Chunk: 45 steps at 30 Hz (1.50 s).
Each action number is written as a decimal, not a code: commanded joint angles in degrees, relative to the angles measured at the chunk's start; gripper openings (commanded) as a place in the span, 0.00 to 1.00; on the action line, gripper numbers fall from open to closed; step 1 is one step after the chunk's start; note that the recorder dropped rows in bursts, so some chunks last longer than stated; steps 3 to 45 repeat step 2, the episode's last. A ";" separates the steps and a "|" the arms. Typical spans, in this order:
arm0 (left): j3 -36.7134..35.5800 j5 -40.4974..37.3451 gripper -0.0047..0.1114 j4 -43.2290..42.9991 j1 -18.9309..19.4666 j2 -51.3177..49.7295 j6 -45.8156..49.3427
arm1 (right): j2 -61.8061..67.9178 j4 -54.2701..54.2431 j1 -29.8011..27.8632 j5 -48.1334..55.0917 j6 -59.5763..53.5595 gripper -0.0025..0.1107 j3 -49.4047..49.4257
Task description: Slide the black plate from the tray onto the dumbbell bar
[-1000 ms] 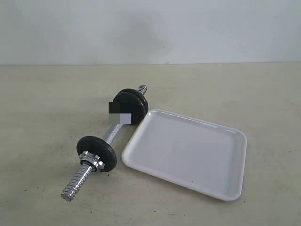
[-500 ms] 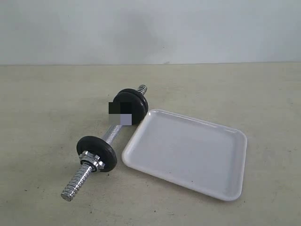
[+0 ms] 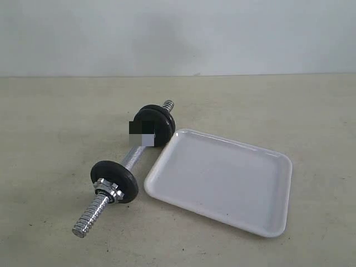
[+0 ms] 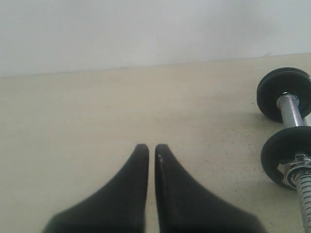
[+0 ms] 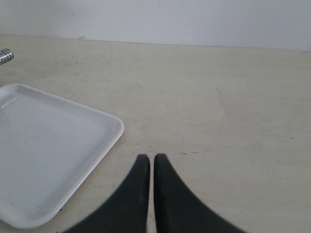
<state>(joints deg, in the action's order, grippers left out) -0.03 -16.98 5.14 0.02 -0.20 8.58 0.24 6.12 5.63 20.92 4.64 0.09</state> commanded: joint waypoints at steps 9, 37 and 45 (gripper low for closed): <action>0.03 0.14 0.08 -0.11 0.13 0.20 -0.41 | -0.24 0.36 -0.41 -0.19 -0.15 0.03 -0.09; 0.03 0.14 0.08 -0.11 0.13 0.20 -0.41 | -0.24 0.36 -0.41 -0.19 -0.15 0.03 -0.09; 0.03 0.14 0.08 -0.11 0.13 0.20 -0.41 | -0.24 0.36 -0.41 -0.19 -0.15 0.03 -0.09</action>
